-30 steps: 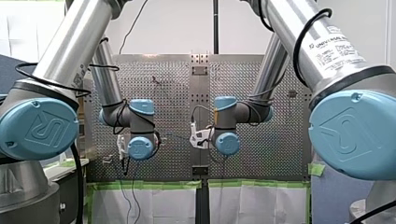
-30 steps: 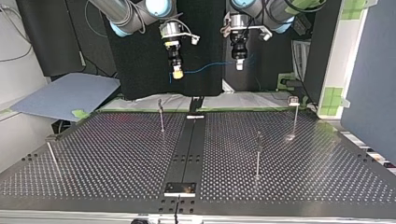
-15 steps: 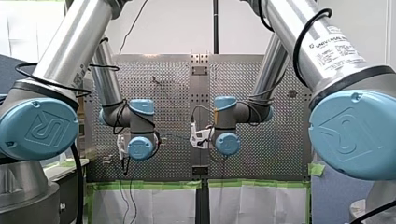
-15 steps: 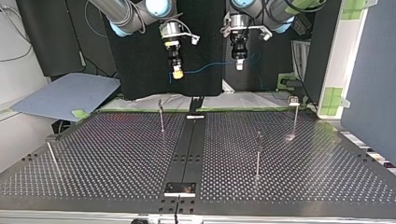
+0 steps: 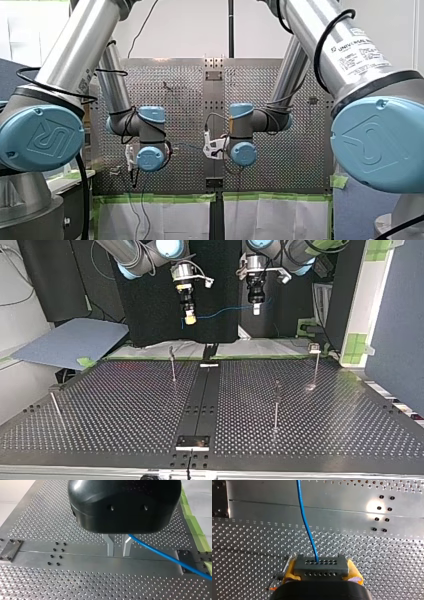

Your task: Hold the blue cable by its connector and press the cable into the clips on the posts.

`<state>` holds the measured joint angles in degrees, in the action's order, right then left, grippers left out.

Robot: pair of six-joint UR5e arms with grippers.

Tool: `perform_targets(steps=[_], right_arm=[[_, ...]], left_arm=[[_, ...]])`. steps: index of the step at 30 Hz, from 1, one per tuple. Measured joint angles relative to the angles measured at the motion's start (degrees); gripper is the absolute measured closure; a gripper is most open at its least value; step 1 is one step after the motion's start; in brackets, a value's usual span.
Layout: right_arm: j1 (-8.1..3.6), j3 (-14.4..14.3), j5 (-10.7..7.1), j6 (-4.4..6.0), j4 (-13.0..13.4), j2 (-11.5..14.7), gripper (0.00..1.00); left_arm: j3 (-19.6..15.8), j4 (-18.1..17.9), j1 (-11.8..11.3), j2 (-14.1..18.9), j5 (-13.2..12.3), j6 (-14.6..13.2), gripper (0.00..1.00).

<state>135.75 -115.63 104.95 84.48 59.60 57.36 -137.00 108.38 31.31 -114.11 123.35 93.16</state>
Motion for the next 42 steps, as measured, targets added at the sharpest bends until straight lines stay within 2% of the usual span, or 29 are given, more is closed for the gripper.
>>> perform_targets(steps=[2,42], right_arm=[[0.00,0.0,0.00,0.00,0.0,0.0,1.00],[0.00,0.0,0.01,0.00,0.0,0.0,1.00]], left_arm=[[0.0,0.0,0.0,0.0,0.0,0.0,0.99],[0.0,0.0,0.0,0.0,0.0,0.0,0.99]])
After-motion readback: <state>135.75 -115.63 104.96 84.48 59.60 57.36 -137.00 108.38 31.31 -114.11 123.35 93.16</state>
